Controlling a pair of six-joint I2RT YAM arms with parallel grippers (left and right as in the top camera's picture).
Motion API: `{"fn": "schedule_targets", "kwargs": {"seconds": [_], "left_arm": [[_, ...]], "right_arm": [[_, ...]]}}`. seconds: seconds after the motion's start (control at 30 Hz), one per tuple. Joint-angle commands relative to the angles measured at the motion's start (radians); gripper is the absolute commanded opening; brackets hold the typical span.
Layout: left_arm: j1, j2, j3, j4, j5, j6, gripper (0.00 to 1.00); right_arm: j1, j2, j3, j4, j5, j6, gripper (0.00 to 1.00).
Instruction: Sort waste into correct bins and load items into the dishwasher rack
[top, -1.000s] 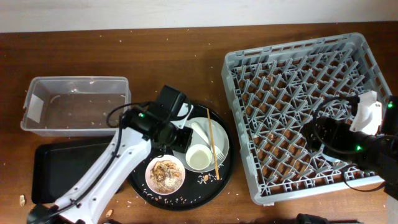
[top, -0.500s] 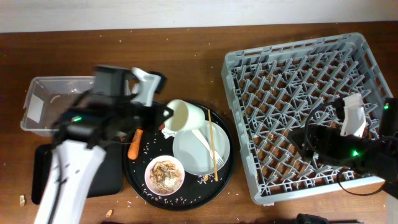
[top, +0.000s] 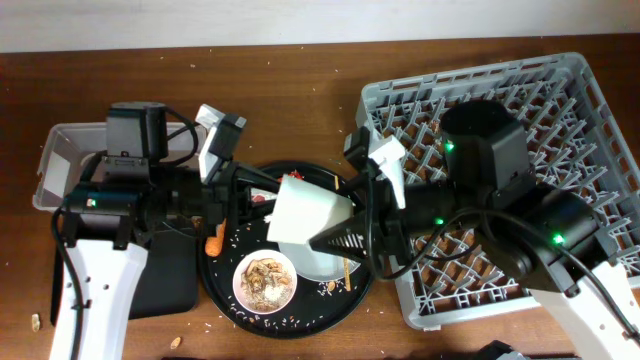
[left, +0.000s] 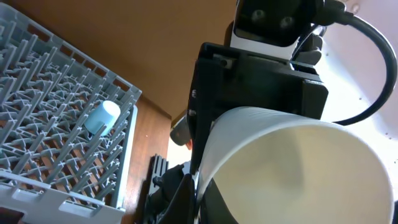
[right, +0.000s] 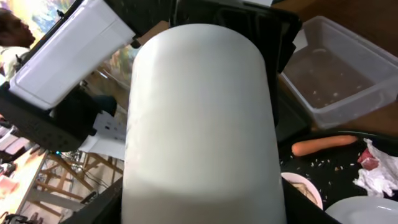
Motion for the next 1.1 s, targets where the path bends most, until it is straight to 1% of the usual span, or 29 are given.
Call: {"fn": "schedule_targets", "kwargs": {"seconds": [0.0, 0.03, 0.07, 0.1, 0.17, 0.23, 0.27, 0.3, 0.33, 0.37, 0.4, 0.43, 0.47, 0.5, 0.57, 0.6, 0.67, 0.73, 0.77, 0.83, 0.87, 0.9, 0.93, 0.97, 1.0, 1.03, 1.07], "left_arm": [[-0.006, -0.016, 0.007, 0.003, 0.023, 0.014, 0.05], [-0.006, -0.016, 0.007, 0.003, 0.021, 0.014, 0.47], [-0.006, -0.016, 0.007, 0.003, -0.008, 0.014, 1.0], [-0.006, -0.016, 0.007, 0.003, -0.035, 0.014, 1.0], [0.0, -0.016, 0.007, 0.003, -0.066, 0.011, 1.0], [0.002, -0.016, 0.007, 0.002, -0.101, 0.011, 1.0], [0.002, -0.016, 0.007, 0.002, -0.117, 0.011, 1.0], [0.002, -0.016, 0.007, 0.002, -0.132, 0.011, 1.0], [0.002, -0.016, 0.007, 0.001, -0.143, 0.011, 1.0], [0.002, -0.016, 0.007, 0.0, -0.16, 0.011, 1.0], [0.001, -0.016, 0.007, -0.009, -0.188, 0.011, 1.0], [0.001, -0.016, 0.007, -0.01, -0.196, 0.011, 1.0], [0.001, -0.016, 0.007, -0.013, -0.196, 0.011, 1.0], [0.001, -0.016, 0.007, -0.022, -0.197, 0.011, 1.0], [0.001, -0.016, 0.007, -0.032, -0.214, 0.011, 1.0], [0.001, -0.016, 0.007, -0.032, -0.215, 0.011, 1.0], [0.001, -0.016, 0.007, -0.032, -0.227, 0.011, 1.0], [0.001, -0.016, 0.007, -0.067, -0.31, 0.011, 1.0], [0.0, -0.016, 0.007, -0.09, -0.374, 0.011, 1.0], [0.0, -0.019, 0.007, -0.118, -0.517, 0.007, 1.0], [0.0, -0.025, 0.007, -0.124, -0.581, 0.003, 1.0], [0.0, -0.028, 0.007, -0.125, -0.566, 0.004, 1.0], [0.0, -0.027, 0.007, -0.125, -0.548, 0.004, 1.0], [0.0, -0.027, 0.007, -0.122, -0.602, 0.004, 1.0], [0.0, -0.027, 0.007, -0.151, -0.72, 0.004, 0.98], [-0.009, -0.027, 0.006, -0.19, -0.866, 0.003, 0.92], [-0.053, -0.026, -0.008, -0.214, -1.097, -0.05, 0.82]], "right_arm": [[0.023, -0.004, 0.006, 0.003, 0.068, -0.003, 0.54], [0.022, -0.029, 0.006, 0.003, 0.143, 0.003, 0.52], [0.009, -0.051, 0.006, 0.003, 0.194, 0.033, 0.51], [-0.039, -0.087, 0.006, -0.006, 0.25, 0.095, 0.51], [-0.204, -0.159, 0.006, -0.076, 0.281, 0.108, 0.51], [-0.441, -0.213, 0.006, -0.202, 0.374, 0.136, 0.51], [-0.633, -0.224, 0.006, -0.311, 0.539, 0.152, 0.51], [-0.742, -0.217, 0.006, -0.36, 0.649, 0.152, 0.51], [-0.848, -0.198, 0.006, -0.398, 0.741, 0.164, 0.51], [-0.985, -0.151, 0.006, -0.429, 0.843, 0.186, 0.51], [-1.094, -0.08, 0.006, -0.457, 0.852, 0.193, 0.51], [-1.152, -0.008, 0.006, -0.48, 0.853, 0.22, 0.52], [-1.193, 0.07, 0.006, -0.479, 0.904, 0.258, 0.52], [-1.221, 0.152, 0.006, -0.468, 0.943, 0.287, 0.52], [-1.251, 0.352, 0.006, -0.416, 0.946, 0.316, 0.52], [-1.254, 0.428, 0.006, -0.398, 0.946, 0.324, 0.56], [-1.254, 0.52, 0.006, -0.383, 0.947, 0.324, 0.56], [-1.254, 0.538, 0.019, -0.385, 0.936, 0.332, 0.82], [-1.254, 0.535, 0.059, -0.422, 0.914, 0.335, 0.97], [-1.252, 0.494, 0.198, -0.541, 0.888, 0.333, 0.99], [-1.245, 0.448, 0.276, -0.597, 0.821, 0.279, 0.99], [-1.22, 0.362, 0.342, -0.631, 0.741, 0.227, 0.99], [-1.189, 0.286, 0.365, -0.643, 0.733, 0.224, 0.99], [-1.142, 0.188, 0.367, -0.644, 0.734, 0.224, 0.99], [-1.07, 0.074, 0.367, -0.643, 0.734, 0.224, 0.99], [-1.001, -0.007, 0.367, -0.637, 0.734, 0.225, 0.99], [-0.882, -0.105, 0.364, -0.639, 0.721, 0.224, 0.99]]}}
